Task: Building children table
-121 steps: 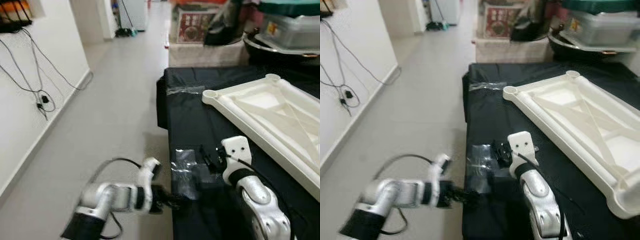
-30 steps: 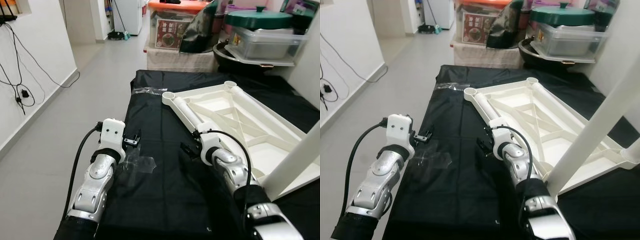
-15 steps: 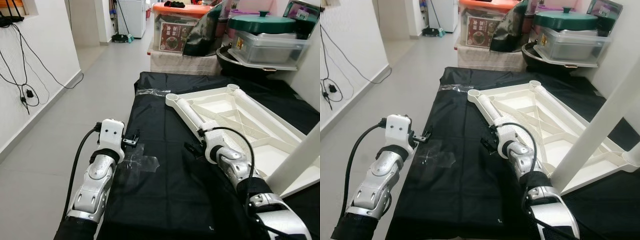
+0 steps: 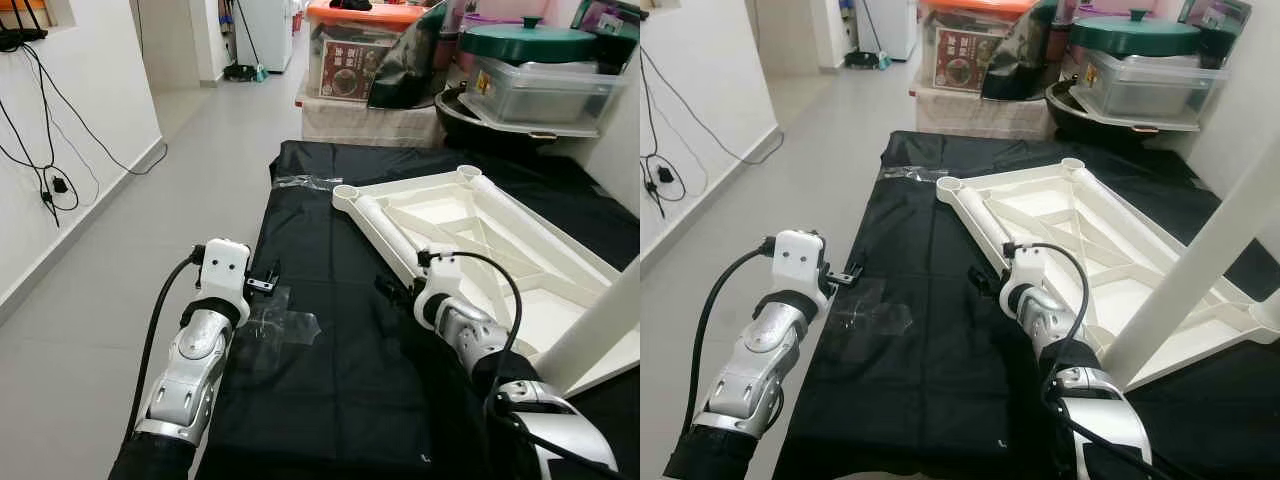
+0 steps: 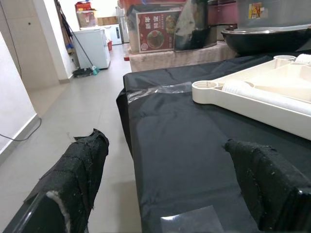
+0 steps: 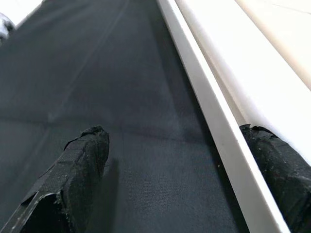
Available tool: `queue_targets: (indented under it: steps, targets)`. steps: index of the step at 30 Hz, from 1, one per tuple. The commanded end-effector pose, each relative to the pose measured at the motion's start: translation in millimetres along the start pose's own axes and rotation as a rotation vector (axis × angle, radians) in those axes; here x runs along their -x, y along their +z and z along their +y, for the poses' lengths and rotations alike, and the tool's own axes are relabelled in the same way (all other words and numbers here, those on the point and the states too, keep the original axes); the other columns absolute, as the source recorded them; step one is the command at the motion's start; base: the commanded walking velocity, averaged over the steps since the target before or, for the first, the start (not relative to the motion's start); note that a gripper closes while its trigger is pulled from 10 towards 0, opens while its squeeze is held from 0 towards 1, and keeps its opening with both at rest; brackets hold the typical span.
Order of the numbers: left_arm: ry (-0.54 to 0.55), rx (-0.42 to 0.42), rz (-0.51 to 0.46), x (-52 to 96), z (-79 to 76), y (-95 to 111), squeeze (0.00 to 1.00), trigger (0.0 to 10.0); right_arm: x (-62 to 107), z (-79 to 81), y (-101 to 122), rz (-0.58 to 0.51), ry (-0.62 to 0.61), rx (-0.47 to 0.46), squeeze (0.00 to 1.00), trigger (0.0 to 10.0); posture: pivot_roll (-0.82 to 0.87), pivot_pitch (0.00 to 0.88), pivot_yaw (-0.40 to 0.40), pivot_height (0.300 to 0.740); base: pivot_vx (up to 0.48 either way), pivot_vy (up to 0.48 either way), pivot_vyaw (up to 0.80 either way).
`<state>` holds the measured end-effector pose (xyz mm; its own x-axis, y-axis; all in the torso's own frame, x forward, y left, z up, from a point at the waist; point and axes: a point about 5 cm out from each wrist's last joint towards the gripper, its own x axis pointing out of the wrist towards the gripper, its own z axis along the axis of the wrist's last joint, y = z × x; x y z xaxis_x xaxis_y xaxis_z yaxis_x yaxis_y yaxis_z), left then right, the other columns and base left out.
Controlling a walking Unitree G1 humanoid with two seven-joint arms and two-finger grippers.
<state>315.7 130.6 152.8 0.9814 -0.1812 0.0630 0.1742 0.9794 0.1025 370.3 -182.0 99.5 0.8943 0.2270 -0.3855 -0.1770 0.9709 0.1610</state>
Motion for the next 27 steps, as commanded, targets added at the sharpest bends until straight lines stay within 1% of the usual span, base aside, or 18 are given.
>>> queue_targets:
  steps: [1, 2, 3, 4, 6, 7, 8, 9, 10, 11, 13, 16, 18, 21, 22, 25, 26, 27]
  targets:
    - [-0.012, -0.010, 0.004, -1.2, -2.8, -2.4, 0.00, 10.0, -0.3, 4.5, -11.8, 0.047, 0.053, 0.081, 0.00, 10.0, 0.12, 0.000, -0.080, 0.740, 0.000, 0.000, 0.00]
    - [-0.012, -0.010, 0.004, -1.2, -2.8, -2.4, 0.00, 10.0, -0.3, 4.5, -11.8, 0.047, 0.053, 0.081, 0.00, 10.0, 0.12, 0.000, -0.080, 0.740, 0.000, 0.000, 0.00]
    - [-0.014, -0.010, 0.004, -1.5, -3.4, -2.6, 0.00, 10.0, -0.4, 5.5, -12.8, 0.058, 0.068, 0.120, 0.00, 10.0, 0.12, 0.000, -0.080, 0.740, 0.000, 0.000, 0.00]
    - [-0.014, -0.010, 0.004, -1.5, -3.4, -2.6, 0.00, 10.0, -0.4, 5.5, -12.8, 0.058, 0.068, 0.120, 0.00, 10.0, 0.12, 0.000, -0.080, 0.740, 0.000, 0.000, 0.00]
    - [-0.016, -0.010, 0.004, -2.0, -4.8, -2.7, 0.00, 10.0, 0.5, 5.6, -18.4, 0.105, 0.097, 0.229, 0.00, 10.0, 0.12, 0.000, -0.083, 0.740, 0.000, 0.000, 0.00]
    - [-0.017, -0.010, 0.004, -2.1, -5.3, -2.8, 0.00, 10.0, 1.4, 4.8, -21.8, 0.130, 0.112, 0.282, 0.00, 4.1, 0.12, 0.000, -0.084, 0.740, 0.000, 0.000, 0.00]
    - [-0.017, -0.010, 0.004, -2.1, -5.3, -2.8, 0.00, 10.0, 1.4, 4.8, -21.8, 0.130, 0.112, 0.282, 0.00, 4.1, 0.12, 0.000, -0.084, 0.740, 0.000, 0.000, 0.00]
    - [-0.017, -0.010, 0.004, -2.2, -5.6, -2.9, 0.00, 10.0, 2.6, 3.9, -25.1, 0.148, 0.133, 0.332, 0.00, 0.0, 0.13, 0.000, -0.085, 0.740, 0.000, 0.000, 0.00]
    - [-0.017, -0.010, 0.004, -2.2, -5.7, -3.2, 0.00, 10.0, 4.0, 2.8, -28.5, 0.171, 0.155, 0.384, 0.00, 0.0, 0.13, 0.000, -0.087, 0.740, 0.000, 0.000, 0.00]
    - [-0.017, -0.010, 0.004, -2.2, -5.7, -3.2, 0.00, 10.0, 4.0, 2.8, -28.5, 0.171, 0.155, 0.384, 0.00, 0.0, 0.13, 0.000, -0.087, 0.740, 0.000, 0.000, 0.00]
    - [-0.016, -0.012, 0.006, -2.0, -5.3, -4.3, 0.00, 10.0, 7.9, -0.6, -34.2, 0.209, 0.216, 0.469, 0.00, 0.0, 0.12, 0.000, -0.093, 0.740, 0.000, 0.000, 0.00]
    - [-0.015, -0.012, 0.007, -2.0, -5.3, -4.7, 0.00, 10.0, 9.2, -1.7, -35.7, 0.219, 0.236, 0.489, 0.00, 0.0, 0.12, 0.000, -0.093, 0.740, 0.000, 0.000, 0.00]
    - [-0.015, -0.012, 0.009, -1.8, -6.0, -5.5, 0.00, 10.0, 12.8, -2.1, -38.6, 0.234, 0.306, 0.530, 0.00, 0.0, 0.12, 0.000, -0.096, 0.740, 0.000, 0.000, 0.00]
    - [-0.016, -0.011, 0.009, -1.7, -6.9, -5.9, 0.00, 10.0, 14.7, -0.9, -39.8, 0.234, 0.352, 0.545, 0.00, 0.0, 0.12, 0.000, -0.097, 0.740, 0.000, 0.000, 0.00]
    - [-0.018, -0.008, 0.009, -1.7, -8.5, -6.0, 0.00, 10.0, 19.9, 3.8, -41.4, 0.219, 0.472, 0.571, 0.00, 0.0, 0.12, 0.000, -0.099, 0.740, 0.000, 0.000, 0.00]
    - [-0.019, -0.008, 0.008, -1.7, -8.9, -6.0, 0.00, 10.0, 21.8, 5.3, -41.9, 0.214, 0.510, 0.579, 0.00, 0.0, 0.12, 0.000, -0.099, 0.740, 0.000, 0.000, 0.00]
    - [-0.020, -0.008, 0.008, -1.6, -9.1, -6.2, 0.00, 10.0, 27.0, 6.9, -43.6, 0.208, 0.583, 0.616, 0.00, 0.0, 0.11, 0.000, -0.097, 0.740, 0.000, 0.000, 0.00]
    - [-0.020, -0.008, 0.008, -1.6, -9.1, -6.2, 0.00, 10.0, 27.0, 6.9, -43.6, 0.208, 0.583, 0.616, 0.00, 0.0, 0.11, 0.000, -0.097, 0.740, 0.000, 0.000, 0.00]
